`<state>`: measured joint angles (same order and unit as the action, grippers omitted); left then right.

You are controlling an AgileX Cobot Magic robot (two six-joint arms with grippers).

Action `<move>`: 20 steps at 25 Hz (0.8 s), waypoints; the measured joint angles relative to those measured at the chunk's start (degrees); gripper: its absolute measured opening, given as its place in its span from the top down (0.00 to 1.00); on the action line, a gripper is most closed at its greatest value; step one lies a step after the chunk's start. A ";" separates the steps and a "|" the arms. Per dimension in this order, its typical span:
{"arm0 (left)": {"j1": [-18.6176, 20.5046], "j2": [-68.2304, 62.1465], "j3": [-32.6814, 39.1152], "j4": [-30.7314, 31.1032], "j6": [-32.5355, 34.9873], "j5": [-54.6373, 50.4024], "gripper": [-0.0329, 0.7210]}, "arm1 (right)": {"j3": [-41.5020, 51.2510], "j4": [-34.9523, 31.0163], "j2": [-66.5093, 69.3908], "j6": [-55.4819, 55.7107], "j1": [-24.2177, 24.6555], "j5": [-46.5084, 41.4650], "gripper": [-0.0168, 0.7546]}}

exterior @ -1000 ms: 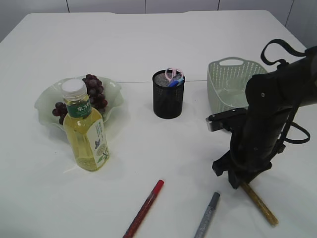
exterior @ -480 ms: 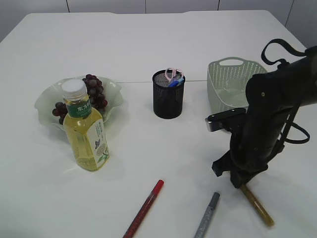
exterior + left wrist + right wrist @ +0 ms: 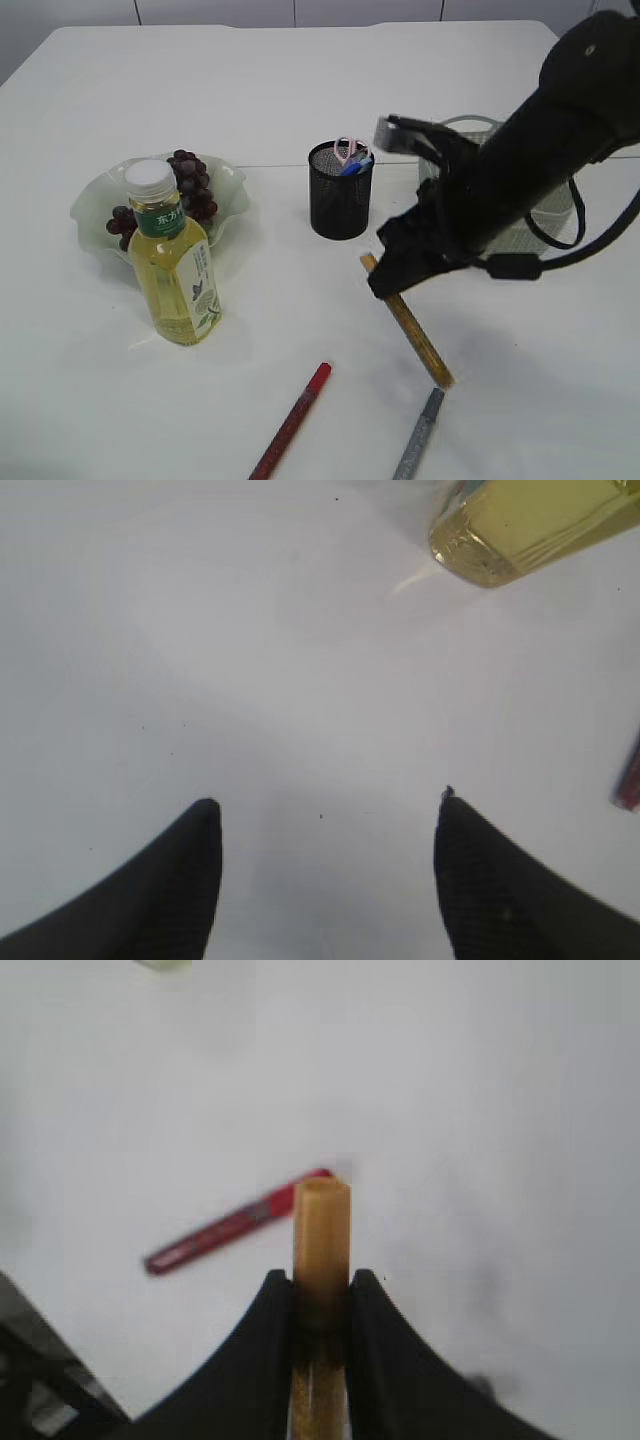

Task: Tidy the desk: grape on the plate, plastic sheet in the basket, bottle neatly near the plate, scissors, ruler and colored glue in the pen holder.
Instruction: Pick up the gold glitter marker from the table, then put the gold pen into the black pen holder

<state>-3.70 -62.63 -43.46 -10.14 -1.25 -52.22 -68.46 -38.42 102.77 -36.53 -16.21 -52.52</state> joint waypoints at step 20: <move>0.00 0.00 0.00 0.00 0.00 0.00 0.31 | -17.44 -54.20 11.96 -49.79 11.89 -6.82 0.86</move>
<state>-3.70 -62.63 -43.46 -10.14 -1.25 -52.22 -85.90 -92.62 114.74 -86.32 -4.32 -59.34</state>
